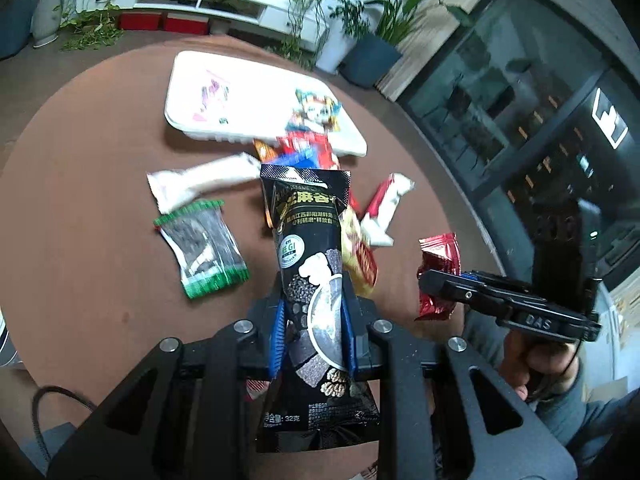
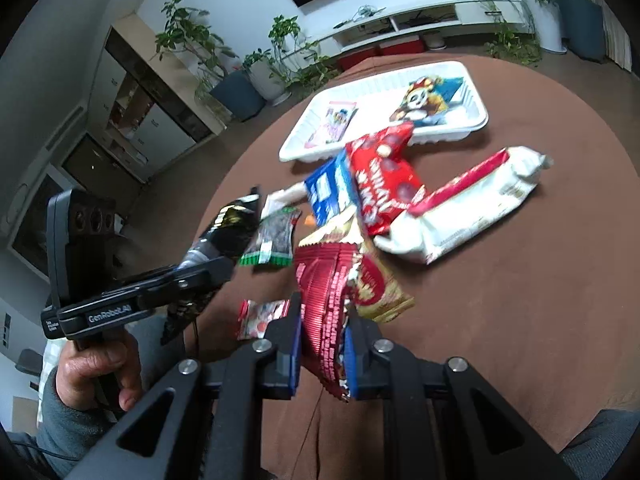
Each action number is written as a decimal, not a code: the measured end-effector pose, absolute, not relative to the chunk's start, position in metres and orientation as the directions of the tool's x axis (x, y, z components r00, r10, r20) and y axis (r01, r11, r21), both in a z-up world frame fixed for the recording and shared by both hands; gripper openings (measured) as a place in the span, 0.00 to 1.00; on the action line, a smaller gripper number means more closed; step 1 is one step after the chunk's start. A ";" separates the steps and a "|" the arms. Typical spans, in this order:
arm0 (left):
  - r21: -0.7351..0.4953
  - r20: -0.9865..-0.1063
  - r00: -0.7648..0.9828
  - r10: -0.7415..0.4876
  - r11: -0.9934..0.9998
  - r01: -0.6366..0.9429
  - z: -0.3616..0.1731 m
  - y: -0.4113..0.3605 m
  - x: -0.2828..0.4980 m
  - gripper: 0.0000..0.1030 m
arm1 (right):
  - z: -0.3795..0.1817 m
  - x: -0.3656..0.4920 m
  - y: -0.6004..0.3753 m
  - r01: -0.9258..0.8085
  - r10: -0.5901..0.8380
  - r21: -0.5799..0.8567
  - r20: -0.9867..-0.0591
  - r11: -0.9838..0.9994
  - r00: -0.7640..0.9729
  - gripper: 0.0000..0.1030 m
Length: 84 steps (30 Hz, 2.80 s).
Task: Organize snacks
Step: 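Lift both held packets and carry them over the white tray, then lower both packets into the tray, open both tools and withdraw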
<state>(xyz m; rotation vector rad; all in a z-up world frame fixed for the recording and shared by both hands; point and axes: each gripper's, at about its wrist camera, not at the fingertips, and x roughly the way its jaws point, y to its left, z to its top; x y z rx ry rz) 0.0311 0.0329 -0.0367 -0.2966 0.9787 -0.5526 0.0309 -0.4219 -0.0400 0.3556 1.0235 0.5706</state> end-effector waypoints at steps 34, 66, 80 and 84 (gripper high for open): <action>-0.290 -0.799 0.462 -0.385 0.920 0.265 -0.084 -0.004 0.293 0.21 | -0.061 0.301 -0.341 -0.275 0.455 0.381 -0.839 0.883 0.299 0.18; -0.193 -0.812 0.493 -0.313 0.941 0.280 -0.087 -0.027 0.276 0.71 | -0.086 0.306 -0.354 -0.246 0.384 0.317 -0.867 0.916 0.316 0.47; -0.168 -0.703 0.656 -0.275 0.960 0.224 0.003 0.018 0.171 1.00 | -0.006 0.236 -0.426 -0.237 0.666 0.643 -0.582 0.728 0.467 1.00; -0.165 -0.692 0.670 -0.271 0.962 0.219 0.009 0.028 0.133 1.00 | -0.002 0.201 -0.444 -0.242 0.696 0.684 -0.529 0.688 0.485 1.00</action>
